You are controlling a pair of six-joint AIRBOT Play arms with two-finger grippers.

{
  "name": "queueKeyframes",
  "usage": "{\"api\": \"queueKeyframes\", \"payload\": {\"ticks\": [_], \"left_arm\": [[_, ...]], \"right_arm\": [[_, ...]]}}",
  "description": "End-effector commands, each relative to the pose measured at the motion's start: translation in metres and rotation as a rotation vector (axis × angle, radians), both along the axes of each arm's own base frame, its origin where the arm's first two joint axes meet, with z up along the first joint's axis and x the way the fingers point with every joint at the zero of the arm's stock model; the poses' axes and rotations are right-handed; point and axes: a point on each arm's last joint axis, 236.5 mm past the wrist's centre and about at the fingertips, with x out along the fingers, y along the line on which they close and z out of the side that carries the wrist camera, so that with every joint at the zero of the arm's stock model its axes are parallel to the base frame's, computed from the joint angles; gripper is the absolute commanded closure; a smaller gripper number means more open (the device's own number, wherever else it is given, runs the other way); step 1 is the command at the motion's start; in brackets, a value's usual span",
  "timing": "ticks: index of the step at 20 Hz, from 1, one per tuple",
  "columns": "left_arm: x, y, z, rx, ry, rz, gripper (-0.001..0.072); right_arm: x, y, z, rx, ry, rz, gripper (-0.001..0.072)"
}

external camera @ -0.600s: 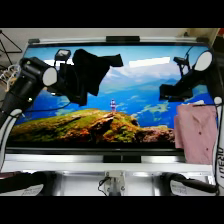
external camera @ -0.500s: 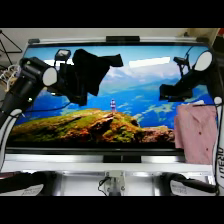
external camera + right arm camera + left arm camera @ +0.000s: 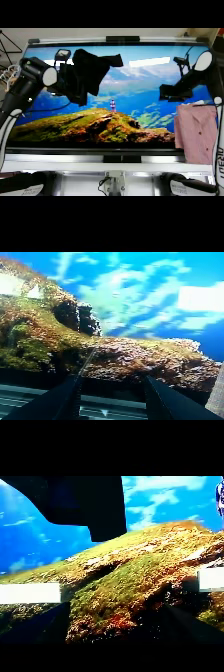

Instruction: Fold the shirts.

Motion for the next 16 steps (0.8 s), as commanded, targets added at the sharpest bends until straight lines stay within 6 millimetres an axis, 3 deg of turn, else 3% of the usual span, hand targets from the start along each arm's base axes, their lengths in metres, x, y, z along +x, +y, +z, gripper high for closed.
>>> {"api": "queueKeyframes", "payload": {"ticks": [1,6,10,12,14,16], "left_arm": [[0.0,0.0,0.0,0.001,0.0,0.0,0.0038],[0.002,-0.001,0.0,-0.003,-0.006,-0.001,0.0038],[0.021,-0.012,0.0,-0.034,-0.069,-0.016,0.0038],[0.041,-0.018,-0.005,-0.032,-0.123,-0.072,0.0033],[0.064,0.0,-0.024,-0.006,-0.09,-0.029,-0.0013],[0.094,0.034,-0.041,0.009,-0.06,0.059,-0.0013]], "right_arm": [[0.0,0.0,0.0,0.0,0.0,0.0,0.0205],[0.0,0.0,0.0,0.0,0.0,0.0,0.0205],[0.014,0.001,0.002,0.003,-0.058,-0.011,0.0205],[0.016,0.001,0.002,0.003,-0.064,-0.012,0.0205],[0.022,0.0,0.003,0.001,-0.093,-0.017,0.0206],[0.027,-0.002,0.004,-0.006,-0.113,-0.018,0.0206]]}}
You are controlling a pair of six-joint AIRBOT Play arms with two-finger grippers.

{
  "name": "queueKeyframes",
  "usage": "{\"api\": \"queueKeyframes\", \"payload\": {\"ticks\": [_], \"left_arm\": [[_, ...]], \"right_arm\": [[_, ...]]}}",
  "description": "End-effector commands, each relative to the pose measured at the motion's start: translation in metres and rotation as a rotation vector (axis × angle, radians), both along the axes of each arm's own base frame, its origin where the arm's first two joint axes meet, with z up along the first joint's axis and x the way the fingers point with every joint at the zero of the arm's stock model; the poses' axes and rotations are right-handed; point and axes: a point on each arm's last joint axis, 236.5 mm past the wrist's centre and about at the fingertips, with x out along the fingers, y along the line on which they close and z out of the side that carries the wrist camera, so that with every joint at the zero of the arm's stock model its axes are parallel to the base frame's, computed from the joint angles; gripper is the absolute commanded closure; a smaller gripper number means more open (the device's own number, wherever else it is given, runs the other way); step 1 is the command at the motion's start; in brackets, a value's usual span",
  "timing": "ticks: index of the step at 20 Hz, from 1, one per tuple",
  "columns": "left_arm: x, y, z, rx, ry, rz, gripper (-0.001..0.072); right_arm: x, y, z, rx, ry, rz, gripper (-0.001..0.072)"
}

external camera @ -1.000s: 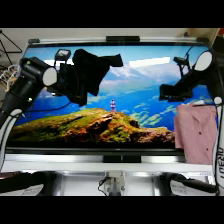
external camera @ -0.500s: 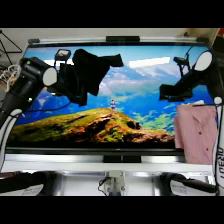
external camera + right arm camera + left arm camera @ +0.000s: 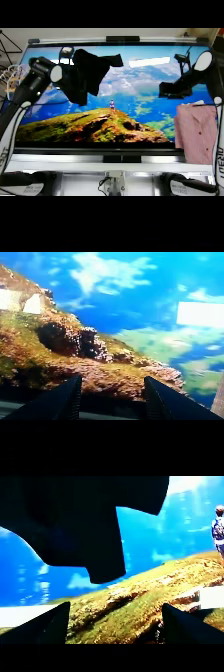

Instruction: Fold the shirts.

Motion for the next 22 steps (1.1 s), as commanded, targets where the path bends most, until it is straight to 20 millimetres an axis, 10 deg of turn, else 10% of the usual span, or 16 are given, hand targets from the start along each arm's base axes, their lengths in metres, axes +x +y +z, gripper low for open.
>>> {"api": "queueKeyframes", "payload": {"ticks": [1,6,12,15,16,19,22], "left_arm": [[0.05,0.047,-0.026,0.014,0.015,0.103,-0.0013],[0.098,0.101,-0.077,-0.085,0.064,0.27,-0.0013],[0.138,0.067,-0.123,-0.325,0.025,0.309,0.0007],[0.136,0.059,-0.126,-0.368,0.05,0.342,0.0622],[0.132,0.055,-0.12,-0.383,0.068,0.34,0.0656],[0.135,0.04,-0.052,-0.393,-0.036,0.244,0.0658],[0.117,0.004,0.102,-0.404,-0.323,0.029,0.0658]], "right_arm": [[0.009,-0.002,0.002,-0.008,-0.038,-0.002,0.0205],[0.01,0.0,0.001,-0.005,-0.042,0.008,0.0205],[0.019,0.0,0.004,-0.003,-0.085,-0.001,0.0205],[0.02,0.0,0.004,-0.003,-0.086,-0.001,0.0205],[0.02,0.0,0.004,-0.005,-0.087,0.004,0.0205],[0.019,-0.001,0.006,-0.015,-0.099,0.044,0.0205],[0.017,-0.001,0.033,-0.024,-0.183,0.077,0.0205]]}}
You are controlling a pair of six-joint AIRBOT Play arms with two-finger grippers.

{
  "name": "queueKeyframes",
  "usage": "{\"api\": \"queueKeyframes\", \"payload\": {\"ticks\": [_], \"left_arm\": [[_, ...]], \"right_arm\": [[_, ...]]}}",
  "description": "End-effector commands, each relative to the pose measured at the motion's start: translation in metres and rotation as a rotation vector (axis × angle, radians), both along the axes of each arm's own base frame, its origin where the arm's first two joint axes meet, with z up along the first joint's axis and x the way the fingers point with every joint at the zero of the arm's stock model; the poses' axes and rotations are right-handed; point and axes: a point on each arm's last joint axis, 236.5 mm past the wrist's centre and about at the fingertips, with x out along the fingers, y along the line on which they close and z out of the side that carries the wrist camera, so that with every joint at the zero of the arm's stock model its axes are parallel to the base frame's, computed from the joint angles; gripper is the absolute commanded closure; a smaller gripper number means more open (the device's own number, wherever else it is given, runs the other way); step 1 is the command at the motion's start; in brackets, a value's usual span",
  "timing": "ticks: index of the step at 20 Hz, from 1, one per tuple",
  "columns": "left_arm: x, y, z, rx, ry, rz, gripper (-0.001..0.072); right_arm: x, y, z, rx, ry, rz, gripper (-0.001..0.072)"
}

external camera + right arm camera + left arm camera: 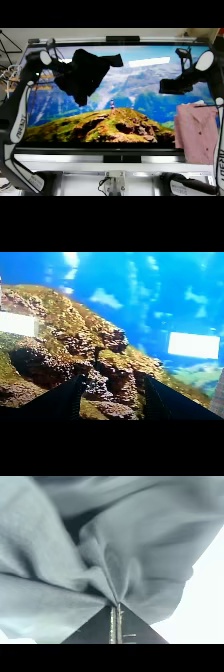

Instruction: Fold the shirts.

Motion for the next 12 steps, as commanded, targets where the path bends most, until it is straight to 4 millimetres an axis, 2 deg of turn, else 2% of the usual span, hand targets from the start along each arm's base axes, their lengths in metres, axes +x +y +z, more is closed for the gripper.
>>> {"api": "queueKeyframes", "payload": {"ticks": [1,2,3,4,5,6,7,9,10,12], "left_arm": [[-0.039,-0.041,0.159,0.011,-0.321,-0.159,0.0658],[-0.067,-0.058,0.213,-0.006,-0.425,-0.201,0.0658],[-0.1,-0.074,0.258,-0.027,-0.512,-0.244,0.0658],[-0.129,-0.088,0.289,-0.045,-0.574,-0.284,0.0658],[-0.159,-0.102,0.312,-0.057,-0.623,-0.328,0.0658],[-0.181,-0.115,0.323,-0.062,-0.649,-0.369,0.0658],[-0.2,-0.131,0.325,-0.07,-0.652,-0.417,0.0657],[-0.221,-0.168,0.305,-0.109,-0.589,-0.488,0.0658],[-0.229,-0.19,0.284,-0.124,-0.54,-0.523,0.0658],[-0.24,-0.235,0.224,-0.139,-0.419,-0.578,0.0657]], "right_arm": [[-0.001,-0.001,0.037,-0.015,-0.124,0.039,0.0205],[-0.002,-0.004,0.058,-0.027,-0.198,0.031,0.0206],[-0.006,-0.012,0.085,-0.054,-0.286,0.018,0.0205],[-0.012,-0.019,0.112,-0.08,-0.371,0.005,0.0205],[-0.022,-0.028,0.142,-0.115,-0.461,-0.012,0.0206],[-0.035,-0.036,0.169,-0.145,-0.542,-0.031,0.0206],[-0.05,-0.044,0.192,-0.169,-0.608,-0.054,0.0206],[-0.084,-0.055,0.23,-0.185,-0.712,-0.104,0.0206],[-0.101,-0.058,0.243,-0.182,-0.75,-0.128,0.0205],[-0.13,-0.064,0.258,-0.18,-0.79,-0.171,0.0205]]}}
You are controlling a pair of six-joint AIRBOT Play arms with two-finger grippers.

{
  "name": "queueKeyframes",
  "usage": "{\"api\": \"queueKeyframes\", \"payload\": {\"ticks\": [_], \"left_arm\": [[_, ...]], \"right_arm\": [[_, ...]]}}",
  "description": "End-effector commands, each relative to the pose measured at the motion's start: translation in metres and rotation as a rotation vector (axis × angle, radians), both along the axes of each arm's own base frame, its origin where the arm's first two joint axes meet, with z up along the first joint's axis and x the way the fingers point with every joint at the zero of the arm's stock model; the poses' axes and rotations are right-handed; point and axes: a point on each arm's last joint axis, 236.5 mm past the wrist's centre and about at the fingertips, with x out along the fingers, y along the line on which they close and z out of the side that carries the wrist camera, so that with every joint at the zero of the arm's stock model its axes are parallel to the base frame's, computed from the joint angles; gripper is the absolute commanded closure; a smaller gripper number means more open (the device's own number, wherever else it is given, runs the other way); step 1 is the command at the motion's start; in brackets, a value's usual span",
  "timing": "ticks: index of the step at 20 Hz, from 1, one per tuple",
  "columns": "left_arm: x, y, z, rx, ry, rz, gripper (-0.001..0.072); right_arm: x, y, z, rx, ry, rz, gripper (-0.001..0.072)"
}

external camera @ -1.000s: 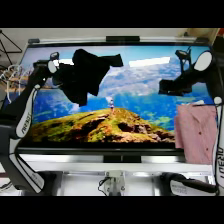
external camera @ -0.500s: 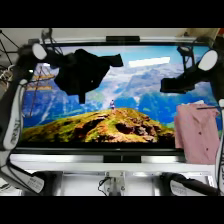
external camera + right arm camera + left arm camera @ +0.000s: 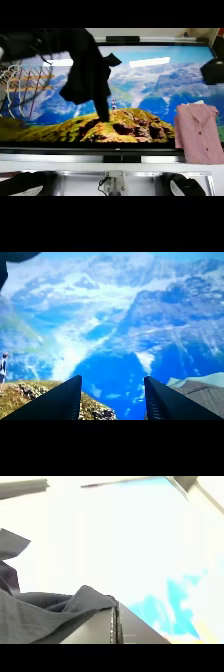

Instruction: Fold the shirts.

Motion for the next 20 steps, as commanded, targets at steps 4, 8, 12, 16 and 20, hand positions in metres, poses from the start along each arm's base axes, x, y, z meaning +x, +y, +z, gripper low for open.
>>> {"api": "queueKeyframes", "payload": {"ticks": [4,8,12,16,20], "left_arm": [[-0.07,-0.121,-0.189,0.156,0.324,-0.178,0.0426],[-0.067,-0.099,-0.23,0.33,0.384,-0.166,-0.0011],[0.02,0.078,-0.204,0.624,0.336,0.223,-0.0011],[0.047,0.199,-0.238,0.546,0.586,0.462,-0.0011],[0.041,0.227,-0.32,0.352,0.846,0.513,-0.0011]], "right_arm": [[-0.071,-0.018,0.004,0.004,0.04,-0.084,0.0205],[-0.063,-0.01,-0.051,0.015,0.256,-0.065,0.0145],[-0.04,0.036,-0.132,0.151,0.498,0.055,0.0046],[-0.027,0.08,-0.224,0.334,0.715,0.116,0.0047],[-0.042,0.088,-0.288,0.386,0.897,0.088,0.0047]]}}
